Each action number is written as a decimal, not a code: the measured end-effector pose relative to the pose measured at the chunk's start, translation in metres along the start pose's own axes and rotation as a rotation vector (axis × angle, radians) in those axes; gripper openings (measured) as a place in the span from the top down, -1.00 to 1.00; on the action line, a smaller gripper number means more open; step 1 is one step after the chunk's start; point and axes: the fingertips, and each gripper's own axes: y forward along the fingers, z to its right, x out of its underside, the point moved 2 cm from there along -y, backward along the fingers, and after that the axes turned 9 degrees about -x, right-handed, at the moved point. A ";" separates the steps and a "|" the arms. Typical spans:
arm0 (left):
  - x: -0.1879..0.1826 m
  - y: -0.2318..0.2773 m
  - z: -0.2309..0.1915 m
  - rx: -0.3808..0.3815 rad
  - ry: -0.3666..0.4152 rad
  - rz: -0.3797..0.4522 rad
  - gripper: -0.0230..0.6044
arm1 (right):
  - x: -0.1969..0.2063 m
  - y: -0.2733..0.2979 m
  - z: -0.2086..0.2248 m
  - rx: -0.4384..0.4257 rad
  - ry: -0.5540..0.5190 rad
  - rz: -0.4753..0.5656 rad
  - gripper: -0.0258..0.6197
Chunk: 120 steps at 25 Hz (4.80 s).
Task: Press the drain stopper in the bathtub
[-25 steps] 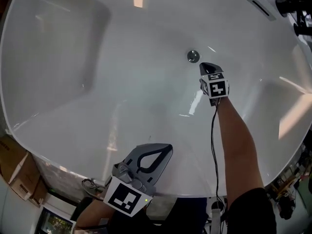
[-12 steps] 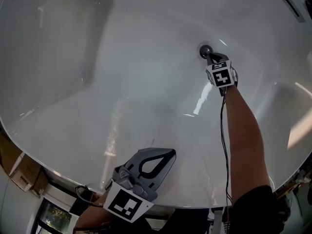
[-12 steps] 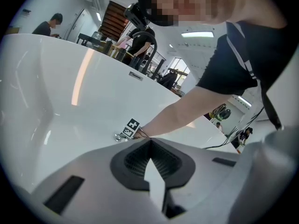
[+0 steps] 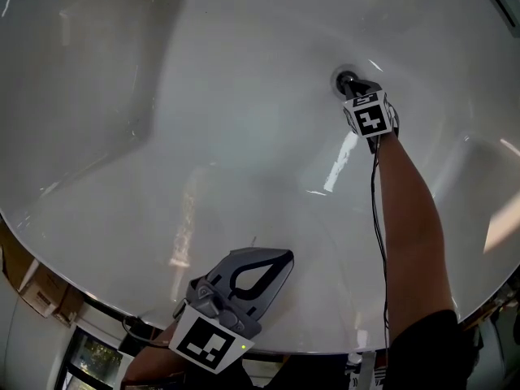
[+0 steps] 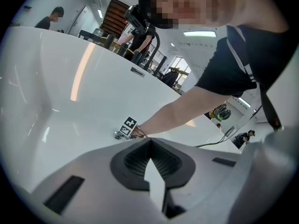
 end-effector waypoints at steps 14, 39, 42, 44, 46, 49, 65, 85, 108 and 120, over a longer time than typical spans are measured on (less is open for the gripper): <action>-0.004 0.000 0.004 0.030 -0.042 0.004 0.92 | 0.007 0.014 0.003 -0.030 -0.007 -0.111 0.87; -0.018 0.001 0.006 -0.006 -0.025 0.105 0.92 | 0.008 0.017 0.004 -0.003 0.032 -0.103 0.87; -0.020 0.000 0.007 -0.002 -0.011 0.111 0.92 | 0.007 0.017 0.003 -0.002 0.028 -0.099 0.87; -0.019 0.001 0.007 -0.003 -0.006 0.108 0.92 | 0.007 0.016 0.003 -0.001 0.024 -0.099 0.87; -0.018 0.001 0.007 -0.005 -0.003 0.106 0.92 | 0.007 0.017 0.003 0.001 0.024 -0.099 0.87; -0.019 0.001 0.008 -0.003 0.007 0.114 0.92 | 0.007 0.017 0.003 0.011 0.033 -0.103 0.87; -0.017 0.001 0.006 -0.026 0.053 0.126 0.92 | 0.003 0.006 0.001 0.023 0.014 -0.089 0.87; -0.001 0.008 -0.022 -0.075 0.053 0.134 0.92 | -0.021 -0.063 -0.018 0.011 0.041 0.097 0.87; -0.045 -0.047 -0.014 -0.173 -0.145 0.182 0.92 | -0.058 -0.296 -0.099 -0.021 0.120 0.443 0.87; -0.100 -0.111 0.057 -0.121 -0.058 0.202 0.92 | -0.049 -0.459 -0.151 -0.005 0.177 0.585 0.87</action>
